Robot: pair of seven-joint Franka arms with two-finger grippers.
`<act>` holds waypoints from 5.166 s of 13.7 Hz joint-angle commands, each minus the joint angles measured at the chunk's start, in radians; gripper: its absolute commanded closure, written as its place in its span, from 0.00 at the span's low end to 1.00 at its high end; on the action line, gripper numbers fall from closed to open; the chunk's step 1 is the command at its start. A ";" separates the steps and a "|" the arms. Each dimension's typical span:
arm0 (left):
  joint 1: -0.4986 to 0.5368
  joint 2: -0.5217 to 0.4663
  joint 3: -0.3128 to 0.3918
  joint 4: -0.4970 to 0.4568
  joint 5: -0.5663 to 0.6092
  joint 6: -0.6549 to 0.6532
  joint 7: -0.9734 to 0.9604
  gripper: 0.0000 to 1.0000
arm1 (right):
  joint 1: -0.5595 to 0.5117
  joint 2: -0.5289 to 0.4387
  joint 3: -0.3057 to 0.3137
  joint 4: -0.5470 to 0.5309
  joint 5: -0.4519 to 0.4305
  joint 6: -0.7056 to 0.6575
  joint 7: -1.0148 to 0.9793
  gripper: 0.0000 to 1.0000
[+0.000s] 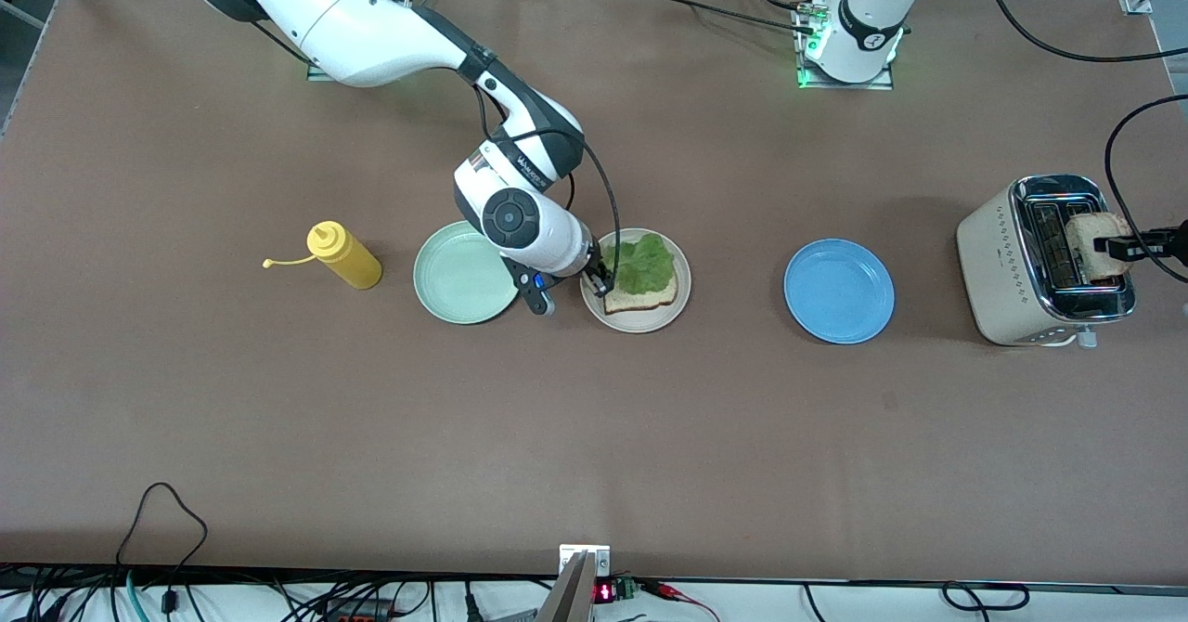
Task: Make sandwich in beige plate with both arms
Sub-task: 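Pull the second bread from the toaster while the right gripper withdraws, then lower the bread onto the lettuce on the beige plate and release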
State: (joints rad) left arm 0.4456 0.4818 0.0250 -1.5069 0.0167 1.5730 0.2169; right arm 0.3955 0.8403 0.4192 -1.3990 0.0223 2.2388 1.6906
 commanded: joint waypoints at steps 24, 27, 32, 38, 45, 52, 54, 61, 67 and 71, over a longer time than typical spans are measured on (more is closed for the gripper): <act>-0.048 -0.059 -0.634 -0.312 -0.896 0.302 -0.082 1.00 | -0.458 -0.667 -0.278 -0.092 -0.005 -0.759 -1.670 0.00; -0.099 -0.031 -0.692 -0.381 -0.902 0.462 -0.012 1.00 | -0.448 -0.670 -0.332 -0.092 -0.042 -0.714 -1.787 0.00; -0.133 0.133 -0.691 -0.374 -1.038 0.524 0.206 1.00 | -0.431 -0.661 -0.358 -0.092 -0.044 -0.700 -1.786 0.00; -0.203 0.213 -0.689 -0.365 -1.041 0.662 0.231 1.00 | -0.273 -0.650 -0.522 -0.078 -0.041 -0.693 -1.847 0.00; -0.202 0.307 -0.680 -0.337 -1.044 0.677 0.282 1.00 | -0.251 -0.650 -0.519 -0.081 -0.032 -0.702 -1.846 0.00; -0.202 0.383 -0.662 -0.311 -1.040 0.677 0.380 0.95 | -0.254 -0.652 -0.522 -0.089 0.015 -0.683 -1.809 0.00; -0.202 0.399 -0.660 -0.309 -1.040 0.677 0.392 0.88 | -0.259 -0.649 -0.522 -0.087 0.014 -0.682 -1.809 0.00; -0.203 0.433 -0.660 -0.268 -1.031 0.676 0.392 0.00 | -0.264 -0.649 -0.523 -0.087 -0.002 -0.689 -1.812 0.00; -0.182 0.394 -0.657 -0.277 -0.997 0.670 0.455 0.00 | -0.271 -0.649 -0.527 -0.087 -0.002 -0.689 -1.816 0.00; -0.160 0.318 -0.657 -0.315 -0.997 0.662 0.438 0.00 | -0.274 -0.649 -0.527 -0.087 -0.002 -0.689 -1.816 0.00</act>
State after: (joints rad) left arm 0.2758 0.8798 -0.6329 -1.7725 -0.9874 2.2474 0.6556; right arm 0.1226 0.2016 -0.1070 -1.4776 0.0261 1.5506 -0.1266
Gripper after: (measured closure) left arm 0.000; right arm 0.000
